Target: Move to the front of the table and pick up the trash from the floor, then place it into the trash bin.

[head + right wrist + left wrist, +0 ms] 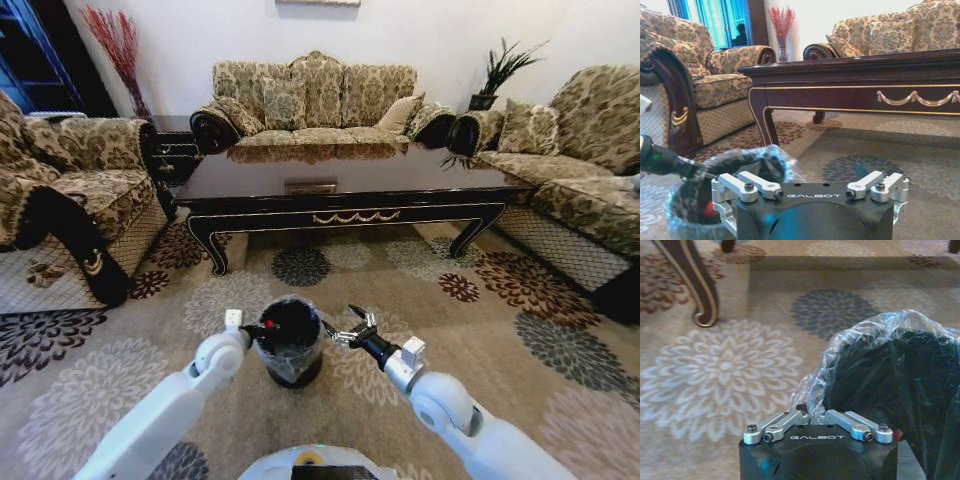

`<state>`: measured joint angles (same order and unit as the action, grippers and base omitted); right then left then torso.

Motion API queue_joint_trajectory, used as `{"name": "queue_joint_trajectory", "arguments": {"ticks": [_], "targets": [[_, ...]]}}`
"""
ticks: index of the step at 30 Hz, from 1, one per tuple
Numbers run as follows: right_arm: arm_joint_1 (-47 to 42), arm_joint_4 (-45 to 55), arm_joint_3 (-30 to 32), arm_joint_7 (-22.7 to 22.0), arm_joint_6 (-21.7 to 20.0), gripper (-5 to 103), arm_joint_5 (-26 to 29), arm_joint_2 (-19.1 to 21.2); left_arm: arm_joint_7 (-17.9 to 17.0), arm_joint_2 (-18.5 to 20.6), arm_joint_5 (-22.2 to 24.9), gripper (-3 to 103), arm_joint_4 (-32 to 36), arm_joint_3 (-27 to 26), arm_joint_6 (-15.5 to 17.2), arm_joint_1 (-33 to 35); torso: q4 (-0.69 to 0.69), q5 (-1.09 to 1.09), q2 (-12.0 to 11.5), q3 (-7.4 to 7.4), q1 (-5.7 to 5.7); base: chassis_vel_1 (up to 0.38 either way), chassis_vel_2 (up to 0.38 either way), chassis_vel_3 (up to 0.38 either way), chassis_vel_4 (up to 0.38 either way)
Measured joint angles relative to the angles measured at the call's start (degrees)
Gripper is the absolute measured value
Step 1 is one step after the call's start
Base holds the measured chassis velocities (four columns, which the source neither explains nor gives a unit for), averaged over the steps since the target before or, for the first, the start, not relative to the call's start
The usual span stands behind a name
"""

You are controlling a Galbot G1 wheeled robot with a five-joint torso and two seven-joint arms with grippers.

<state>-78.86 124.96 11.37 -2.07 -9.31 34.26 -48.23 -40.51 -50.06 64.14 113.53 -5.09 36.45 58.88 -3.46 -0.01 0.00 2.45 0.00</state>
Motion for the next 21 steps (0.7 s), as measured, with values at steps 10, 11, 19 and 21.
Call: {"name": "queue_joint_trajectory", "arguments": {"ticks": [10, 11, 19, 21], "targets": [[-1.96, 0.28, 0.82, 0.1, 0.58, 100, -1.15, -0.36, -0.22, 0.77, -1.4, 3, 0.02, -3.54, -0.01, 4.08, 0.01, 0.0, 0.0, 0.0, 0.0, 0.0, 0.0, 0.0, 0.0], [-2.09, 0.31, 0.87, 0.11, 0.62, 100, -1.18, -0.38, -0.23, 0.55, -1.74, 3, -0.22, -3.56, -0.05, 4.24, 0.01, 0.0, 0.0, 0.0, 0.0, 0.0, 0.0, 0.0, 0.0], [-3.65, 0.61, 1.76, 0.18, 0.87, 100, -1.54, -0.61, -0.19, -0.52, -4.12, 3, -2.24, -3.39, -0.95, 5.06, 0.01, 0.01, 0.0, 0.0, 0.0, 0.0, 0.0, 0.0, 0.0], [-3.72, 0.67, 1.83, 0.2, 0.9, 100, -1.56, -0.61, -0.23, -0.62, -4.11, 2, -2.2, -3.43, -1.05, 5.33, 0.01, 0.01, 0.0, 0.0, 0.0, 0.0, 0.0, 0.0, 0.0]]}}
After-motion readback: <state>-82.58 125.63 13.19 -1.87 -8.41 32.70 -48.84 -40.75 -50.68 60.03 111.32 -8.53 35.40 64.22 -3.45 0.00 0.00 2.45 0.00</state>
